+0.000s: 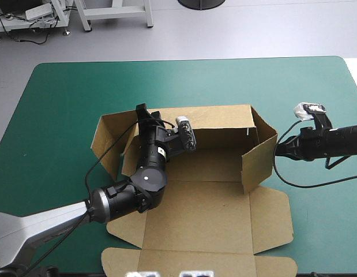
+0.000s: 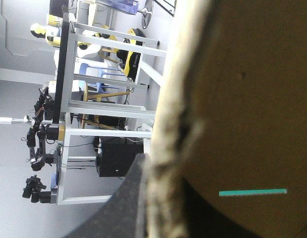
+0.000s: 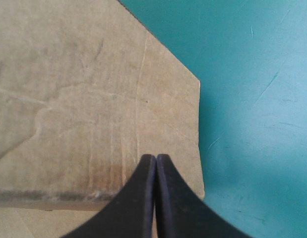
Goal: Fold the box
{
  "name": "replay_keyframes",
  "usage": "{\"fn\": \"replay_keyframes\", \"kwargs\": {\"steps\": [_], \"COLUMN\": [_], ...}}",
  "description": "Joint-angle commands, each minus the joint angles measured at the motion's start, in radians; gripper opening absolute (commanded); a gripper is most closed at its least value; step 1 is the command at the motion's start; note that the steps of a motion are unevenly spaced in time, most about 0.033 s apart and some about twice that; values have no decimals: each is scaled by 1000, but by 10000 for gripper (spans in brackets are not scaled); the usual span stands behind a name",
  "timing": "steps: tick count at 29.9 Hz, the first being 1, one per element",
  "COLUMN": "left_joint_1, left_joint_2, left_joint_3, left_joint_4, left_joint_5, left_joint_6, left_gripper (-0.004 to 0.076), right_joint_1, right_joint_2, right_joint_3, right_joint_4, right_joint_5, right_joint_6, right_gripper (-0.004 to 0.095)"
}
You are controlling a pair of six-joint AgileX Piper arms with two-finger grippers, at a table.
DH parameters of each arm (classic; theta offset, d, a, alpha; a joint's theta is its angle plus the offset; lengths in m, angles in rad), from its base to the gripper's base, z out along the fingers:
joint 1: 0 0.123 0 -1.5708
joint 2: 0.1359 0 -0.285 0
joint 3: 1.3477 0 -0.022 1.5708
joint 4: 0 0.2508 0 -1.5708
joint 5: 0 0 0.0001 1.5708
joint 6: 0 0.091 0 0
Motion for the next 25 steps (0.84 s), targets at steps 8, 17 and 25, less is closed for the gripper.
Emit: {"fn": "replay_keyframes", "kwargs": {"steps": [8,17,25], "left_joint_1": [-6,-6,-6], "left_joint_2": [-38,-38,-38], "left_joint_3": [-29,-29,-29], "left_joint_4": [65,65,65], "left_joint_5": [32,32,35], "left_joint_6": [-30,-30,-30], "left_gripper": [-6,-6,-6], "right_joint_1": [1,29,159], "right_joint_2": [-68,-70,-70], "right_joint_3": [-22,-22,-22], "right_joint_4": [-45,-52,-158], "right_joint_5": [35,35,35], "right_joint_6": [-74,-30,49], "right_gripper": [179,417,417]}}
